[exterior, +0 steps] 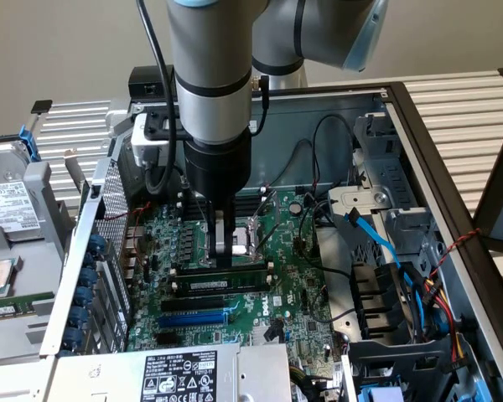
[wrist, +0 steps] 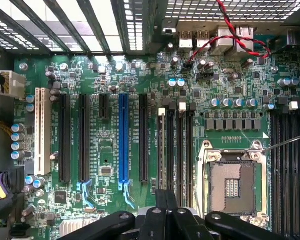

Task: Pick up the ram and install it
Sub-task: 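Press down the ram until it locks into place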

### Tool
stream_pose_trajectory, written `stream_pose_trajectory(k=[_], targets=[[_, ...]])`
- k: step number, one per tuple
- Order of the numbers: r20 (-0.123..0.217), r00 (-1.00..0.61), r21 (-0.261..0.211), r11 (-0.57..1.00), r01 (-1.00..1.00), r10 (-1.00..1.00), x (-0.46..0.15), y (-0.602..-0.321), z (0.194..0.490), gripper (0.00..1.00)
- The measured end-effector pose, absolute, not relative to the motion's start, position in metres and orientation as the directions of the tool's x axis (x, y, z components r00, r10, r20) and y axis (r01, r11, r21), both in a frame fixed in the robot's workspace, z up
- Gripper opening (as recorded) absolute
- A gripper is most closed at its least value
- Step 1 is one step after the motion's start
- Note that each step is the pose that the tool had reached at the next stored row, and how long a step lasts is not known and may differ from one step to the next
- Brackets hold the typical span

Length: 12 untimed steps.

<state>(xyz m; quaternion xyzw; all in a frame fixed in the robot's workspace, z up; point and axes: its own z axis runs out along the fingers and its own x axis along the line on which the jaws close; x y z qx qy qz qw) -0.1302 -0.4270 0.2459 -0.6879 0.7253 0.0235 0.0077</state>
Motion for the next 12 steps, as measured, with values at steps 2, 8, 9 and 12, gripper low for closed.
stream_pose_trajectory(k=[2, 8, 9, 12], targets=[[-0.046, -0.053, 0.024, 0.052, -0.998, -0.998, -0.1302, -0.427, 0.2459, 0.11], [-0.052, -0.053, 0.024, 0.052, -0.998, -0.997, -0.1302, -0.4272, 0.246, 0.11], [-0.053, -0.053, 0.024, 0.052, -0.998, -0.997, -0.1302, -0.4272, 0.246, 0.11], [-0.054, -0.058, 0.024, 0.057, -0.998, -0.997, -0.1302, -0.4273, 0.2459, 0.11]])
